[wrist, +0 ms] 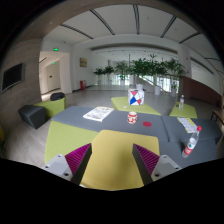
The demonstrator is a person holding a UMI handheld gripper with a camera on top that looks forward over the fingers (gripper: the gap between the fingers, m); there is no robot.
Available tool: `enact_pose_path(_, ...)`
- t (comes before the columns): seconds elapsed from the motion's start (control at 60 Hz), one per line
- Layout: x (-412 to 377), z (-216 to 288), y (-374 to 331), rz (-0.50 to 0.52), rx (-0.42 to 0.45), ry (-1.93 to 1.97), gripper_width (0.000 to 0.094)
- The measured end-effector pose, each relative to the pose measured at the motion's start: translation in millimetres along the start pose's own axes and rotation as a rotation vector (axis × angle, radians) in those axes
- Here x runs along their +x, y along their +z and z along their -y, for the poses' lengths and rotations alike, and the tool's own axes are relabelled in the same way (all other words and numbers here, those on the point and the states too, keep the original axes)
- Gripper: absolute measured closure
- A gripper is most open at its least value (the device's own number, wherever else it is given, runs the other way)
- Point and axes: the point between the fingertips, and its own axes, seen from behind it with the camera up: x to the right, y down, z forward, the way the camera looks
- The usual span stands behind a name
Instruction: Pour water
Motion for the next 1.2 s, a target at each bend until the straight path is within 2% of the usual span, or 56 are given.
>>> enact_pose_path(0.133,18.3,-16.1,-2.4,-0.036,-0.02,0.015,0.0087)
enact_pose_path(0.3,124.7,-81.3,15.5,-0.097,-0.068,0.014,0.0088)
enact_pose_path(0.417,205.6,-124.1,23.2,-0.178,-0.106,0.019,0.0086)
enact_pose_path(0.55,310.4,-152.4,36.8,-0.292,-0.107,0.037,0.0089)
enact_pose_path(0.767,447.6,-142.6,77.7,-0.442,-0.003,0.075,0.0089)
enact_pose_path(0.967,505.7,-118.4,133.9,-0.49,0.063,0.094,0.0107)
enact_pose_path(1.117,527.8,-118.8,167.4,-0.514,0.067,0.089,0.0224)
enact_pose_path(1.167,529.3,-119.1,173.7,-0.513,0.072,0.076,0.0368)
enact_pose_path(1.2,529.1,-117.7,176.0,-0.51,0.083,0.078,0.0396)
